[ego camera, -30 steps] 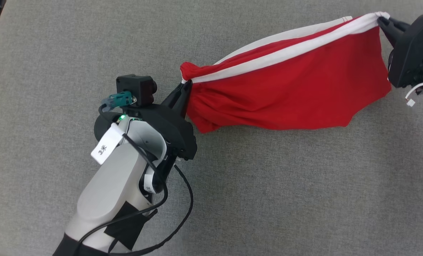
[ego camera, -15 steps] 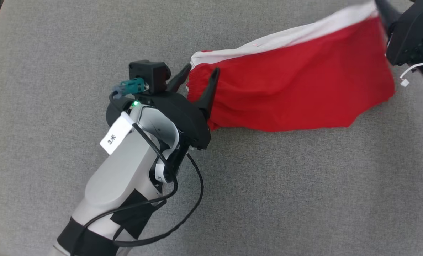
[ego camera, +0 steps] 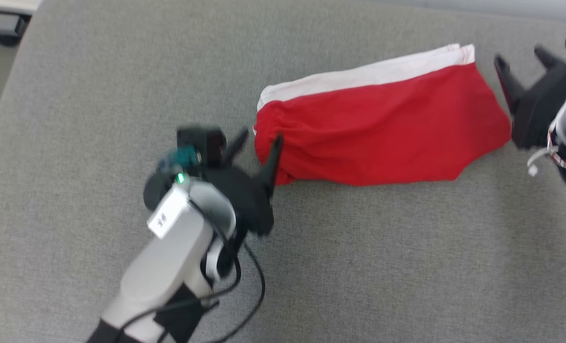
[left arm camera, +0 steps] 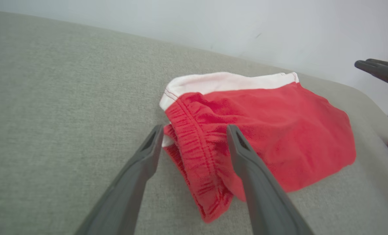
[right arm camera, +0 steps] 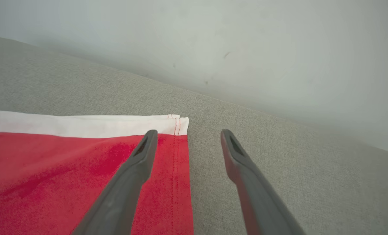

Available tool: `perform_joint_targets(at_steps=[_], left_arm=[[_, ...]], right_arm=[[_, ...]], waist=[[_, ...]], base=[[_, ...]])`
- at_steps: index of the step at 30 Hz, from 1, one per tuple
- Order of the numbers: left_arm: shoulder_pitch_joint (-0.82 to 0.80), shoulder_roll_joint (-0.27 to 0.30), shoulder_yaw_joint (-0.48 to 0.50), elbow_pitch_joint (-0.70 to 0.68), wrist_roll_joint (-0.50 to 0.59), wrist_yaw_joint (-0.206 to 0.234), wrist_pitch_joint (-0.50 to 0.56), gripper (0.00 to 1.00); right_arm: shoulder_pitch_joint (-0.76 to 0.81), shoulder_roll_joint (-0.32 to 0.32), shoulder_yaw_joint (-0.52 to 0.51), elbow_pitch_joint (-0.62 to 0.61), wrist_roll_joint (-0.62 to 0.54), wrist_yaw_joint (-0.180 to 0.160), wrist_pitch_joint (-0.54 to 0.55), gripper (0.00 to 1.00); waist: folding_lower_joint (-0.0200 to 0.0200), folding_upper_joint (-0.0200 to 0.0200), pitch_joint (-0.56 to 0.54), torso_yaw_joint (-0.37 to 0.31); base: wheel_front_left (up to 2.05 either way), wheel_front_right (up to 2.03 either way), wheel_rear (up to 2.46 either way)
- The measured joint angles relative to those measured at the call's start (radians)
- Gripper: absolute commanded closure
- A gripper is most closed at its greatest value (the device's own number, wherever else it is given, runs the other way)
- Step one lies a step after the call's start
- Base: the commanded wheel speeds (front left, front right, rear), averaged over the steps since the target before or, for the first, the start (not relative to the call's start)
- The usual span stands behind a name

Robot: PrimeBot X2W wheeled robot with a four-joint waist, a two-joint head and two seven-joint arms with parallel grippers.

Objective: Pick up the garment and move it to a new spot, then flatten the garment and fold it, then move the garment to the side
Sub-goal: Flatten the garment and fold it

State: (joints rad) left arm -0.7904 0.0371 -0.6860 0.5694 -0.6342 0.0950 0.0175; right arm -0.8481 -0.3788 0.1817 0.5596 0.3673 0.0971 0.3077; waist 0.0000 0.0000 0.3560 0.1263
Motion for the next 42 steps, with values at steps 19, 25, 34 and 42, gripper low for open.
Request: perform_joint_targets(at_steps=[19,25,34,42], left_arm=[[0.169,0.062,-0.100,-0.045,0.027,-0.057,0.028,0.00],[0.133,0.067,-0.091,-0.027,0.048,-0.033,0.044,0.00],[0.106,0.058,-0.087,0.009,0.047,-0.024,0.062,0.00],[0.083,0.051,-0.085,0.034,0.047,-0.024,0.061,0.00]], right_arm=[[0.243,-0.013,-0.008,-0.071,0.002,-0.009,0.009,0.00],[0.246,-0.005,-0.008,-0.086,0.011,-0.011,0.009,0.00],[0.245,0.004,-0.006,-0.080,0.020,-0.018,0.018,0.00],[0.244,0.028,-0.011,-0.040,0.041,-0.019,0.018,0.00]], waist=[[-0.0003,-0.0001,-0.119,-0.043],[-0.0001,-0.0001,-0.084,-0.047],[0.0000,0.0000,-0.027,-0.049],[0.0000,0.0000,-0.007,-0.041]], base=[[0.00,0.00,0.00],[0.00,0.00,0.00],[0.00,0.00,0.00],[0.00,0.00,0.00]])
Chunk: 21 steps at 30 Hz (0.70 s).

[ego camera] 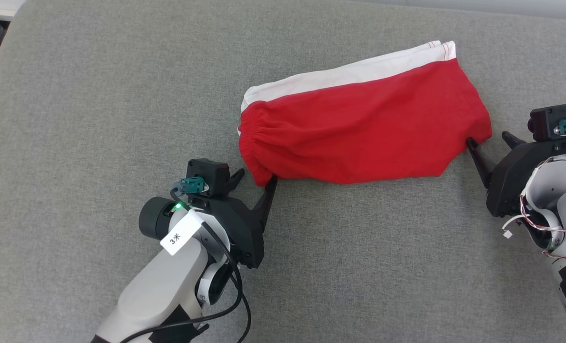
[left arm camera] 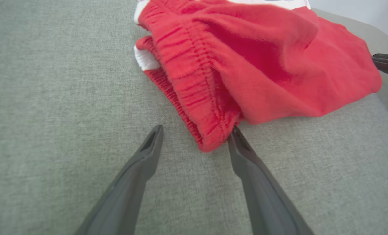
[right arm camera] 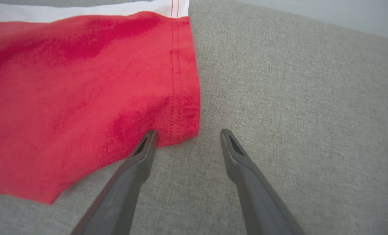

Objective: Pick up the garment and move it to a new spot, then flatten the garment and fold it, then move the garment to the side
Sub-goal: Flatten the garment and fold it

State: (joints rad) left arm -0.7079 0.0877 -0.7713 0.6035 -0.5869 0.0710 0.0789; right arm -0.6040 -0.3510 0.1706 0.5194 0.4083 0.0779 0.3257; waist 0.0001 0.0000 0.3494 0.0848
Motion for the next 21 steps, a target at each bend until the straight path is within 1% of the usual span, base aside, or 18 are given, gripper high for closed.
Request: perform_joint_targets(at_steps=[5,8,12,14,21], left_arm=[[-0.002,-0.008,0.002,0.005,-0.001,-0.001,-0.002,0.00],[-0.016,-0.015,-0.001,0.010,-0.001,-0.001,-0.002,0.00],[-0.022,-0.023,-0.003,0.017,-0.001,-0.003,-0.009,0.00],[-0.025,-0.024,-0.004,0.018,-0.001,-0.010,-0.010,0.00],[-0.038,-0.026,-0.005,0.030,-0.002,-0.010,-0.023,0.00]], right_arm=[[-0.009,0.015,-0.019,0.024,0.027,-0.001,-0.001,0.00],[-0.020,0.017,-0.032,0.031,0.037,-0.007,-0.001,0.00],[-0.048,0.027,-0.064,0.057,0.081,-0.009,0.000,0.00],[-0.059,0.031,-0.068,0.067,0.089,-0.009,0.001,0.00],[-0.101,0.042,-0.061,0.102,0.093,-0.007,0.027,0.00]], waist=[[0.0000,0.0000,0.005,0.008],[0.0000,0.0000,0.009,0.016],[0.0000,0.0000,0.018,0.031],[0.0000,0.0000,0.023,0.036],[0.0000,0.0000,0.033,0.050]], base=[[0.00,0.00,0.00],[0.00,0.00,0.00],[0.00,0.00,0.00],[0.00,0.00,0.00],[0.00,0.00,0.00]])
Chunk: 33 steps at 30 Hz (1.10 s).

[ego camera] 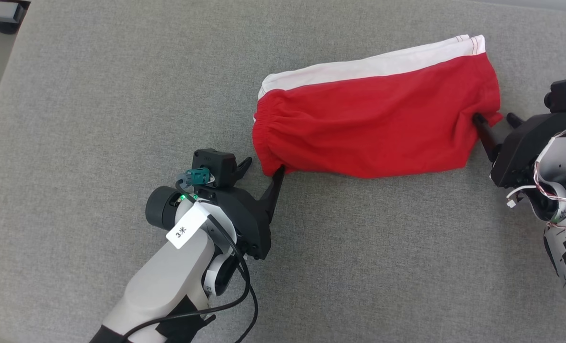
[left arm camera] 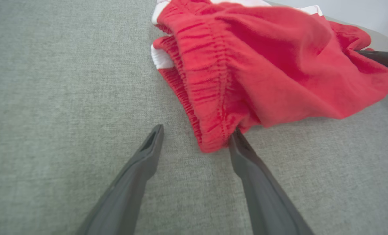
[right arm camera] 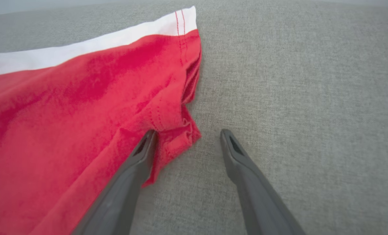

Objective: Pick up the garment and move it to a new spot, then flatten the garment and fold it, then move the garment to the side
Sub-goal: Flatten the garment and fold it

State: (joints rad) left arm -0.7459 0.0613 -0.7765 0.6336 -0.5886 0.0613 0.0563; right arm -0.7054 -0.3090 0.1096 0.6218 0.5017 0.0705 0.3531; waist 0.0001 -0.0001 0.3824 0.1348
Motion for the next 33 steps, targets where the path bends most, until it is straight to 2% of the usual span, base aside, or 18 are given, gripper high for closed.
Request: perform_joint_targets(at_steps=[1,2,3,4,5,6,18,25,29,33], left_arm=[[0.000,-0.001,0.000,0.001,0.000,0.000,-0.002,0.00],[-0.001,-0.002,0.000,0.002,0.000,0.000,-0.004,0.00],[-0.002,-0.003,0.000,0.003,0.000,0.000,-0.004,0.00],[-0.004,-0.005,0.001,0.029,-0.002,-0.009,-0.016,0.66],[-0.004,-0.004,0.001,0.032,-0.002,-0.009,-0.016,0.91],[-0.004,-0.003,0.002,0.036,-0.002,-0.009,-0.018,1.00],[-0.004,-0.004,-0.018,0.063,-0.003,-0.037,-0.027,1.00],[0.006,0.002,-0.057,0.056,0.000,-0.103,-0.050,1.00],[0.029,0.022,-0.075,0.039,0.004,-0.125,-0.067,1.00],[0.083,0.072,-0.089,0.018,0.009,-0.151,-0.085,1.00]], right_arm=[[-0.004,0.000,0.002,0.003,0.000,0.000,0.001,0.08],[-0.006,0.000,0.005,0.007,0.000,0.000,0.008,0.36],[-0.007,0.000,0.007,0.012,0.000,0.000,0.008,0.53],[-0.023,-0.001,0.023,0.033,-0.001,0.002,0.018,1.00],[-0.023,-0.001,0.024,0.035,-0.001,0.002,0.018,1.00],[-0.023,-0.001,0.026,0.039,-0.001,0.002,0.023,1.00],[-0.020,-0.003,0.026,0.062,-0.002,0.009,0.015,1.00],[0.046,-0.007,0.018,0.030,0.026,0.024,-0.011,1.00],[0.138,-0.005,0.016,-0.018,0.044,0.035,-0.022,1.00],[0.230,0.003,0.020,-0.096,0.055,0.037,-0.036,1.00]], waist=[[0.0000,0.0000,0.001,0.001],[0.0000,0.0000,0.001,0.002],[0.0000,0.0001,0.001,0.003],[0.0000,0.0000,-0.004,0.004],[0.0000,0.0000,-0.007,0.003],[0.0000,0.0000,-0.009,0.001],[0.0000,0.0001,-0.039,-0.015],[0.0000,0.0001,-0.074,-0.012],[-0.0001,0.0000,-0.103,-0.009],[-0.0001,0.0001,-0.137,-0.010]], base=[[0.00,0.00,0.00],[0.00,0.00,0.00],[0.00,0.00,0.00],[0.00,0.00,0.00],[0.00,0.00,0.00],[0.00,0.00,0.00],[0.00,0.00,0.00],[0.00,0.00,0.00],[0.00,0.00,0.00],[0.00,0.00,0.00]])
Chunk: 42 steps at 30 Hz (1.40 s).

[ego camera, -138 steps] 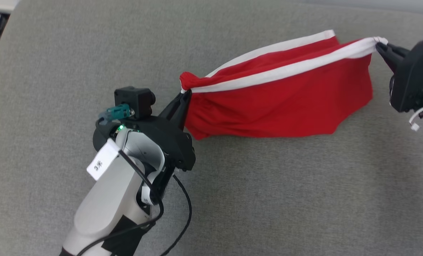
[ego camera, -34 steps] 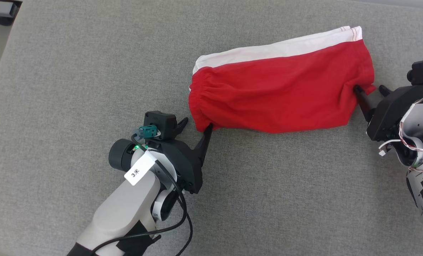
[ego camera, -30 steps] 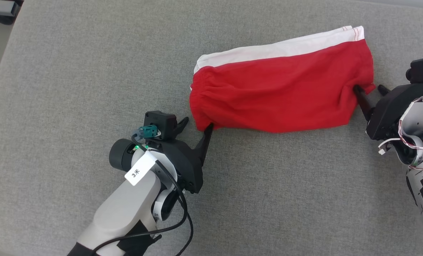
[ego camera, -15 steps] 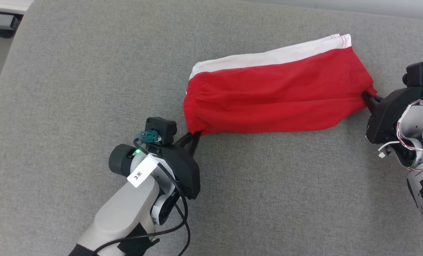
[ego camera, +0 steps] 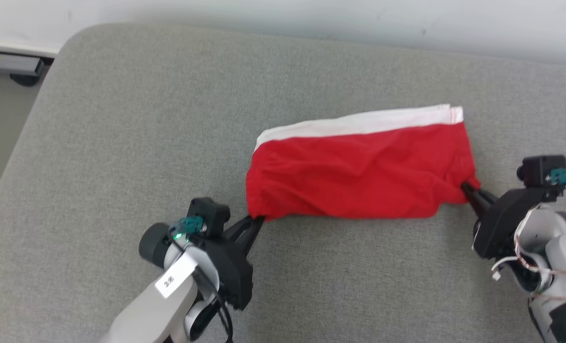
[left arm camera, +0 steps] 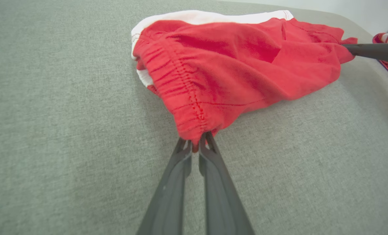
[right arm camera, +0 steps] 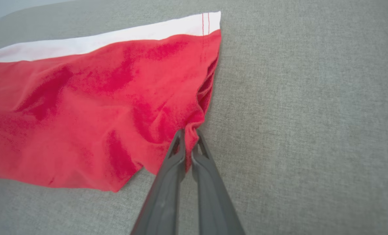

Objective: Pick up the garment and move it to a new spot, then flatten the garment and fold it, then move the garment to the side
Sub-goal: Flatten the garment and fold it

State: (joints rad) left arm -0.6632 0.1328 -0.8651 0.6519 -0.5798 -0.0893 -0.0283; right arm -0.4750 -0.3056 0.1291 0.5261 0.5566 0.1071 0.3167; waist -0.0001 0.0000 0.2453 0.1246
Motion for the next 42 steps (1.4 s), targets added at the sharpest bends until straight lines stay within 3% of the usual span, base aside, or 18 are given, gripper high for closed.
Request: perform_joint_targets(at_steps=[13,21,28,29,30,31,32,38,42], left_arm=[[0.171,0.134,-0.058,-0.121,0.002,-0.018,-0.026,1.00],[0.245,0.194,-0.064,-0.214,-0.019,-0.026,-0.020,1.00],[0.293,0.213,-0.068,-0.264,-0.030,-0.016,0.015,1.00],[0.295,0.213,-0.070,-0.268,-0.030,-0.010,0.021,1.00],[0.295,0.213,-0.071,-0.272,-0.030,-0.004,0.030,0.92],[0.295,0.214,-0.071,-0.276,-0.030,0.002,0.038,0.65],[0.296,0.215,-0.070,-0.278,-0.031,0.003,0.044,0.00],[0.316,0.237,-0.063,-0.284,-0.060,0.047,0.104,0.00],[0.332,0.266,-0.005,-0.305,-0.077,0.105,0.105,0.00]], right_arm=[[0.381,0.013,-0.027,-0.338,0.078,0.000,0.010,1.00],[0.535,-0.006,-0.075,-0.511,0.101,-0.064,0.045,1.00],[0.625,-0.002,-0.086,-0.614,0.114,-0.106,0.093,1.00],[0.634,-0.001,-0.084,-0.625,0.115,-0.108,0.098,0.88],[0.636,0.002,-0.085,-0.632,0.121,-0.110,0.100,0.29],[0.636,0.007,-0.084,-0.641,0.128,-0.119,0.109,0.00],[0.636,0.011,-0.082,-0.651,0.130,-0.125,0.118,0.00],[0.665,-0.001,-0.087,-0.670,0.131,-0.154,0.160,0.00],[0.669,-0.033,-0.133,-0.704,0.092,-0.183,0.155,0.00]], waist=[[-0.0002,0.0000,-0.109,-0.038],[-0.0001,0.0000,-0.139,-0.078],[0.0000,0.0001,-0.142,-0.090],[0.0000,0.0000,-0.141,-0.090],[0.0000,0.0001,-0.140,-0.090],[0.0001,0.0000,-0.138,-0.090],[0.0001,0.0001,-0.137,-0.090],[0.0001,0.0000,-0.132,-0.087],[0.0001,0.0001,-0.141,-0.081]], base=[[0.00,0.00,0.00],[0.00,0.00,0.00],[0.00,0.00,0.00],[0.00,0.00,0.00],[0.00,0.00,0.00],[0.00,0.00,0.00],[0.00,0.00,0.00],[0.00,0.00,0.00],[0.00,0.00,0.00]])
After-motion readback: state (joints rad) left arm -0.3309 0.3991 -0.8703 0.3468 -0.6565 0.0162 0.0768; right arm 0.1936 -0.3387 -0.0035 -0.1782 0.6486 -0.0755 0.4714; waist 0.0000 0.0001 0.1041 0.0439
